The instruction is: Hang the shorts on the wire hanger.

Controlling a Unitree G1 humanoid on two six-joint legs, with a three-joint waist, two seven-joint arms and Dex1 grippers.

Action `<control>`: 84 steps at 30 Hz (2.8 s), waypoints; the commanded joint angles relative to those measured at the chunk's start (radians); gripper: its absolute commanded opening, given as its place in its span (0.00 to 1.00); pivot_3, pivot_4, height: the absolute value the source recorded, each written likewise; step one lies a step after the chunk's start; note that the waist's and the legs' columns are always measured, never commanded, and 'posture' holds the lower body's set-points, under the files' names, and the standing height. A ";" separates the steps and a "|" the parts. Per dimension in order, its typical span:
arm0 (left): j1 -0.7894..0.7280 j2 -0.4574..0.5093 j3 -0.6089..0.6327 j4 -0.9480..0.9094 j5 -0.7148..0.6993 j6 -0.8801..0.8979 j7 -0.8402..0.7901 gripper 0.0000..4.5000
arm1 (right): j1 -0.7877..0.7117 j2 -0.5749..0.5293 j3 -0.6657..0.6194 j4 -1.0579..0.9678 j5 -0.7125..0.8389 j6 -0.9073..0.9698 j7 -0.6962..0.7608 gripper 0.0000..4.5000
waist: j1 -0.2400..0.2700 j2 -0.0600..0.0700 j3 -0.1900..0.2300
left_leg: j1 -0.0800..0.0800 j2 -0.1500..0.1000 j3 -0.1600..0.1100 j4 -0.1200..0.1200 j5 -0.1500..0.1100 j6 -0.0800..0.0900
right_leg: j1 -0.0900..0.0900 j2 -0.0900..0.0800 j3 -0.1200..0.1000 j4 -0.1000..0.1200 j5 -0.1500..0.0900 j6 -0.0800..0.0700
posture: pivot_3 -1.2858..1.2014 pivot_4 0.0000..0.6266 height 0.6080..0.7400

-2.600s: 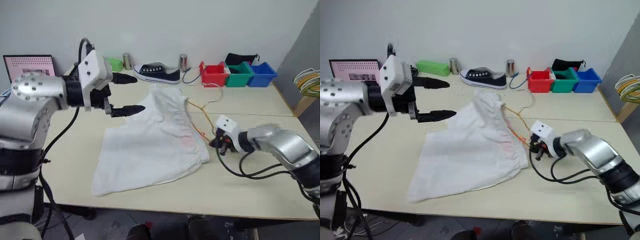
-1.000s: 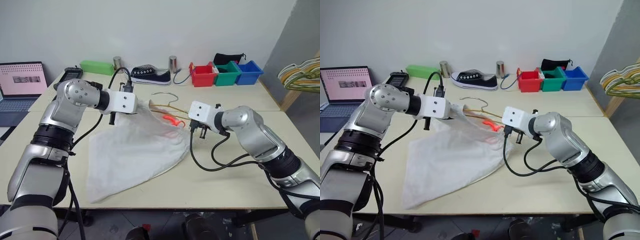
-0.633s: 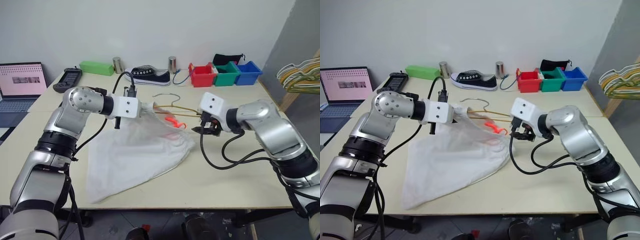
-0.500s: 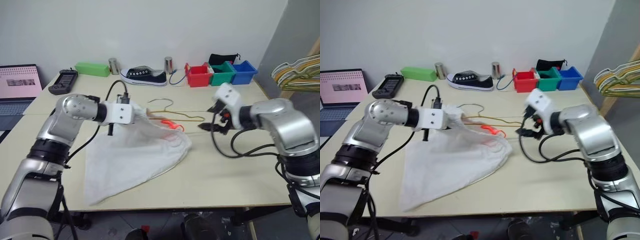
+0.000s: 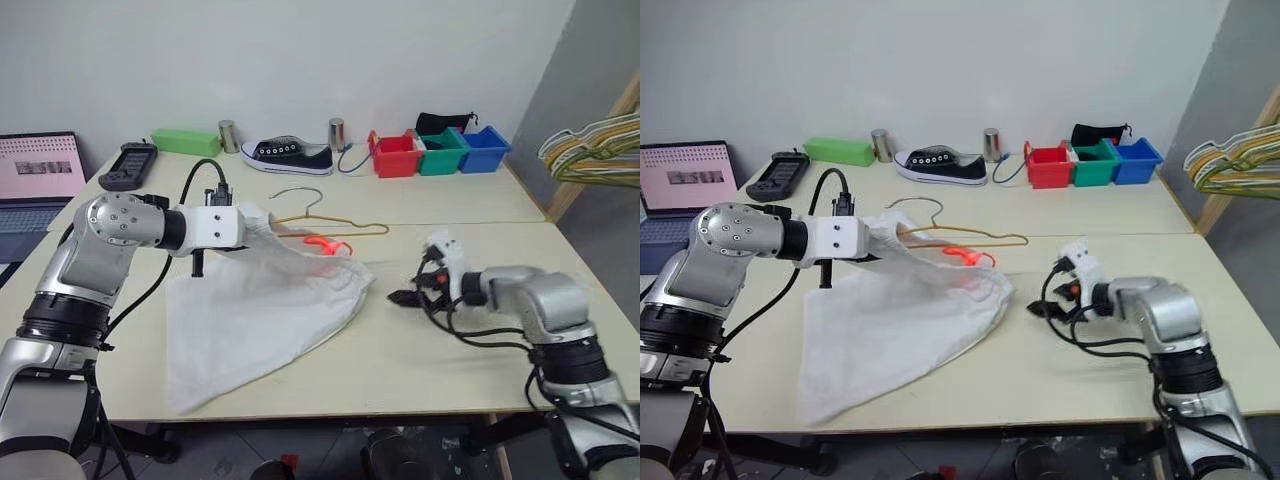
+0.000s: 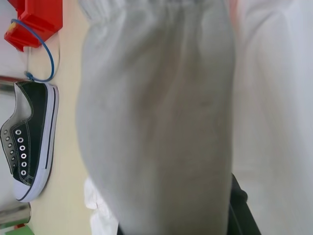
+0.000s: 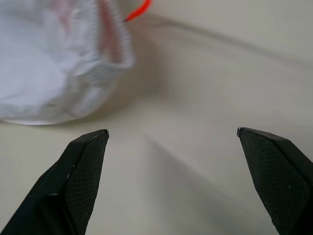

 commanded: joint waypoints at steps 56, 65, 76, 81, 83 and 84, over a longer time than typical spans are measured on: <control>0.202 0.215 0.088 -0.195 -0.097 0.193 -0.143 0.01 | -0.186 -0.153 0.066 0.155 0.043 -0.342 0.020 0.00 | 0.054 0.000 -0.007 | 0.000 0.001 0.003 -0.003 0.001 0.001 | -0.002 0.001 0.001 -0.003 0.002 -0.001 | 0.46 0.00 1.00; 0.117 0.131 0.035 -0.103 0.002 0.103 -0.027 0.01 | -0.328 -0.196 0.122 0.032 0.026 -0.345 0.050 0.00 | 0.055 0.000 -0.007 | 0.000 0.001 0.004 -0.003 0.001 0.001 | -0.002 0.001 0.002 -0.004 0.002 -0.001 | 0.44 0.00 1.00; -0.016 -0.148 -0.020 -0.087 0.068 0.167 0.157 0.01 | -0.401 -0.078 0.203 -0.164 0.026 -0.253 -0.022 0.22 | 0.048 0.000 -0.009 | 0.000 0.000 0.001 -0.003 0.001 0.001 | -0.002 0.000 0.002 -0.003 0.002 -0.001 | 0.43 0.00 1.00; -0.005 -0.156 -0.018 -0.102 0.068 0.171 0.150 0.01 | -0.399 -0.140 0.237 -0.139 -0.029 -0.309 0.004 0.48 | 0.037 0.000 -0.009 | 0.000 0.000 0.000 -0.003 0.001 0.001 | -0.002 0.000 0.002 -0.003 0.002 -0.001 | 0.43 0.00 1.00; 0.004 -0.148 -0.014 -0.100 0.067 0.167 0.147 0.01 | -0.405 -0.168 0.239 -0.141 -0.045 -0.324 0.015 0.60 | 0.031 0.000 -0.009 | 0.000 0.000 0.000 -0.003 0.001 0.001 | -0.002 0.000 0.002 -0.003 0.002 -0.001 | 0.43 0.00 1.00; 0.009 -0.144 -0.012 -0.098 0.067 0.162 0.145 0.01 | -0.408 -0.185 0.245 -0.140 -0.060 -0.338 0.023 0.65 | 0.029 0.000 -0.009 | 0.000 0.000 0.000 -0.003 0.001 0.001 | -0.002 0.000 0.002 -0.003 0.002 -0.001 | 0.43 0.00 1.00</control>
